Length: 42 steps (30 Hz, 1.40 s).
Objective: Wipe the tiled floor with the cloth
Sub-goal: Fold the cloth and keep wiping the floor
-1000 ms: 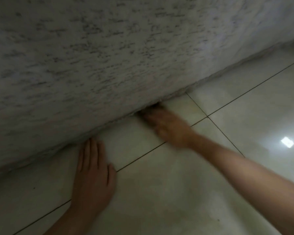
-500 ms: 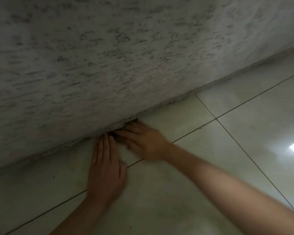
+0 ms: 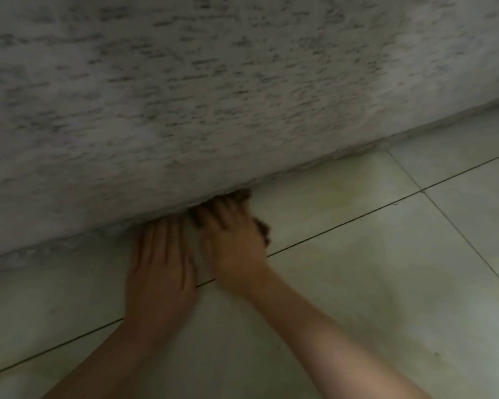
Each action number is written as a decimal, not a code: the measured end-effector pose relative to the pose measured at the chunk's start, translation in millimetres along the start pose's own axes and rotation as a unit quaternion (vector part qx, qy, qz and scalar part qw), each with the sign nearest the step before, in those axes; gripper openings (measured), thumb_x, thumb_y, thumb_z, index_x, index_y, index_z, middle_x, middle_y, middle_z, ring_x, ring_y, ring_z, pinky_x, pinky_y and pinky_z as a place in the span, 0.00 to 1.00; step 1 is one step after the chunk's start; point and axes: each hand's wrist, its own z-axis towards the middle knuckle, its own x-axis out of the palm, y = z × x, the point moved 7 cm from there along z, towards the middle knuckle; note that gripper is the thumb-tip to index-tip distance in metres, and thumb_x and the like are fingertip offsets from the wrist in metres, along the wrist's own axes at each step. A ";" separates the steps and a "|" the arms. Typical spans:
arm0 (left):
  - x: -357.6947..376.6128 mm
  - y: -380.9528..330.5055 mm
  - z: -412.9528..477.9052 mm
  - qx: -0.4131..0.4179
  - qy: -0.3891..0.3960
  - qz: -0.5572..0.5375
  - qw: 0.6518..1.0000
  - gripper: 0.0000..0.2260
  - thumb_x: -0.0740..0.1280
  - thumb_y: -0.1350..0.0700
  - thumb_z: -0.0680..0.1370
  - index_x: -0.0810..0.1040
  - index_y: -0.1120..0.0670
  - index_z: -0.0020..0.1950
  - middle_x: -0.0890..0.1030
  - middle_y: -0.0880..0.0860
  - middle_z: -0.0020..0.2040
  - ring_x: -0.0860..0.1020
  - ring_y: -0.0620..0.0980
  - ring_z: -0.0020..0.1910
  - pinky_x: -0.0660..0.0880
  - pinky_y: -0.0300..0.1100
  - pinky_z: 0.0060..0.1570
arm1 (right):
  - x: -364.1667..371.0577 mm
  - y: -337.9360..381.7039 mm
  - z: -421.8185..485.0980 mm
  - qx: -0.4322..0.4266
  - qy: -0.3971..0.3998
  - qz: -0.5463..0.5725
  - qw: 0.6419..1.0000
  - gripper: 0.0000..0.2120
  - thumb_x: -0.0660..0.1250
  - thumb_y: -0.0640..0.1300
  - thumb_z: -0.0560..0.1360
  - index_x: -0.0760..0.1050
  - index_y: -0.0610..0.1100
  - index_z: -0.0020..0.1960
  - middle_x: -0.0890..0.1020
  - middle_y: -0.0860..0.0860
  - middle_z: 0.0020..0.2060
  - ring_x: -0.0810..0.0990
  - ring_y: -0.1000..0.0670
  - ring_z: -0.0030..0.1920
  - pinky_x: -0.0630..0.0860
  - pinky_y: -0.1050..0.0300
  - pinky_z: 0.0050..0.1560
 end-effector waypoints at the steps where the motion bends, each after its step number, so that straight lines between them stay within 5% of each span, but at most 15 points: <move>1: -0.8 13.5 -4.6 -0.007 0.006 0.008 1.000 0.26 0.51 0.55 0.76 0.70 0.73 0.66 0.72 0.71 0.65 0.73 0.69 0.64 0.68 0.65 0.64 | 10.8 27.2 -7.6 -0.056 0.027 0.026 0.998 0.21 0.55 0.47 0.79 0.76 0.41 0.67 0.77 0.40 0.65 0.72 0.39 0.67 0.64 0.42 0.70; 5: 1.5 35.9 -16.8 -0.024 0.012 0.010 1.000 0.27 0.49 0.54 0.78 0.66 0.71 0.70 0.68 0.69 0.69 0.70 0.66 0.68 0.64 0.62 0.69 | 4.5 7.1 -11.3 -0.241 0.119 -0.023 0.963 0.21 0.59 0.47 0.82 0.67 0.46 0.74 0.69 0.44 0.72 0.66 0.43 0.73 0.59 0.46 0.74; 6: 1.9 36.8 -16.5 -0.033 0.009 0.002 0.999 0.28 0.49 0.53 0.78 0.64 0.70 0.72 0.67 0.68 0.71 0.68 0.64 0.70 0.62 0.60 0.71 | -3.2 -23.1 0.2 -0.207 0.129 -0.052 0.968 0.21 0.58 0.47 0.82 0.65 0.47 0.74 0.69 0.44 0.72 0.66 0.43 0.72 0.61 0.48 0.73; 9: 3.7 38.2 -16.8 -0.035 0.002 -0.017 0.999 0.27 0.48 0.53 0.79 0.61 0.68 0.74 0.64 0.66 0.73 0.65 0.62 0.73 0.59 0.58 0.73 | -32.5 -127.7 34.5 0.070 0.092 -0.128 0.985 0.21 0.49 0.50 0.82 0.70 0.47 0.71 0.74 0.42 0.67 0.71 0.41 0.65 0.63 0.51 0.66; 12: 4.2 39.2 -16.9 -0.031 0.001 -0.040 0.999 0.26 0.49 0.54 0.79 0.62 0.68 0.73 0.64 0.66 0.73 0.64 0.63 0.73 0.59 0.59 0.72 | -24.7 -107.1 38.7 0.172 0.035 -0.145 0.974 0.21 0.48 0.48 0.81 0.73 0.42 0.65 0.76 0.40 0.63 0.71 0.40 0.65 0.59 0.50 0.69; 16: 0.1 40.0 -18.8 -0.032 -0.018 -0.094 0.995 0.26 0.49 0.56 0.78 0.64 0.71 0.71 0.67 0.67 0.71 0.68 0.66 0.70 0.62 0.60 0.70 | 27.3 34.8 12.7 -0.009 0.021 -0.032 0.999 0.19 0.57 0.46 0.78 0.76 0.43 0.65 0.78 0.41 0.62 0.72 0.39 0.65 0.65 0.46 0.67; 18: -4.3 47.0 -20.9 -0.068 -0.041 -0.180 0.980 0.28 0.47 0.52 0.78 0.61 0.68 0.73 0.63 0.59 0.73 0.64 0.61 0.73 0.59 0.55 0.72 | 34.0 77.0 -8.1 -0.105 0.047 0.039 0.993 0.19 0.61 0.44 0.77 0.75 0.41 0.67 0.76 0.41 0.66 0.71 0.40 0.68 0.63 0.44 0.71; 22: -7.3 46.3 -23.9 -0.058 -0.042 -0.206 0.976 0.29 0.48 0.53 0.77 0.61 0.66 0.74 0.61 0.57 0.74 0.62 0.60 0.74 0.57 0.52 0.73 | 7.7 16.7 -8.6 -0.227 0.119 -0.008 0.966 0.21 0.60 0.45 0.81 0.68 0.44 0.73 0.69 0.44 0.72 0.66 0.42 0.73 0.57 0.45 0.75; 27: -6.6 38.7 -17.3 -0.016 -0.019 -0.114 0.993 0.25 0.50 0.56 0.78 0.68 0.69 0.70 0.67 0.66 0.71 0.66 0.64 0.71 0.57 0.53 0.73 | -82.4 -191.5 -14.0 0.096 0.040 -0.086 0.991 0.26 0.51 0.48 0.79 0.62 0.42 0.75 0.65 0.41 0.74 0.60 0.40 0.75 0.50 0.51 0.77; 31: -2.0 38.1 -16.3 -0.001 -0.008 -0.088 0.996 0.25 0.49 0.55 0.79 0.69 0.69 0.69 0.68 0.66 0.71 0.66 0.63 0.72 0.63 0.61 0.70 | -85.7 -183.4 -36.2 0.262 -0.067 -0.092 0.958 0.29 0.48 0.49 0.77 0.62 0.37 0.75 0.65 0.39 0.73 0.61 0.39 0.73 0.52 0.48 0.76; 34: -0.6 37.1 -15.9 0.000 0.001 -0.068 0.998 0.25 0.50 0.56 0.79 0.69 0.70 0.69 0.69 0.66 0.70 0.67 0.64 0.71 0.63 0.60 0.70 | -30.3 -57.5 -43.4 0.139 -0.066 -0.069 0.986 0.25 0.57 0.43 0.77 0.66 0.39 0.74 0.68 0.39 0.71 0.66 0.38 0.71 0.57 0.44 0.74; 37: -3.1 33.8 -15.1 0.014 0.007 -0.051 0.999 0.24 0.50 0.58 0.78 0.70 0.72 0.67 0.70 0.69 0.68 0.70 0.67 0.68 0.66 0.64 0.66 | 9.3 41.5 -64.4 -0.055 0.025 0.003 0.998 0.21 0.60 0.46 0.78 0.72 0.44 0.70 0.71 0.43 0.70 0.69 0.41 0.71 0.64 0.43 0.71; 40: -5.5 33.5 -14.8 0.012 -0.003 -0.051 0.999 0.24 0.50 0.57 0.79 0.69 0.71 0.68 0.69 0.68 0.69 0.69 0.66 0.69 0.65 0.63 0.68 | -14.8 3.3 -74.0 -0.201 0.088 0.034 0.975 0.19 0.65 0.44 0.79 0.73 0.44 0.69 0.71 0.45 0.71 0.68 0.44 0.72 0.62 0.44 0.73; 42: -4.4 34.3 -14.7 0.011 -0.016 -0.053 0.998 0.24 0.51 0.55 0.79 0.69 0.70 0.69 0.69 0.67 0.70 0.68 0.64 0.70 0.62 0.60 0.70 | -46.5 -64.5 -81.5 -0.175 0.085 0.005 0.981 0.20 0.63 0.43 0.78 0.72 0.42 0.70 0.68 0.45 0.73 0.66 0.46 0.73 0.57 0.46 0.75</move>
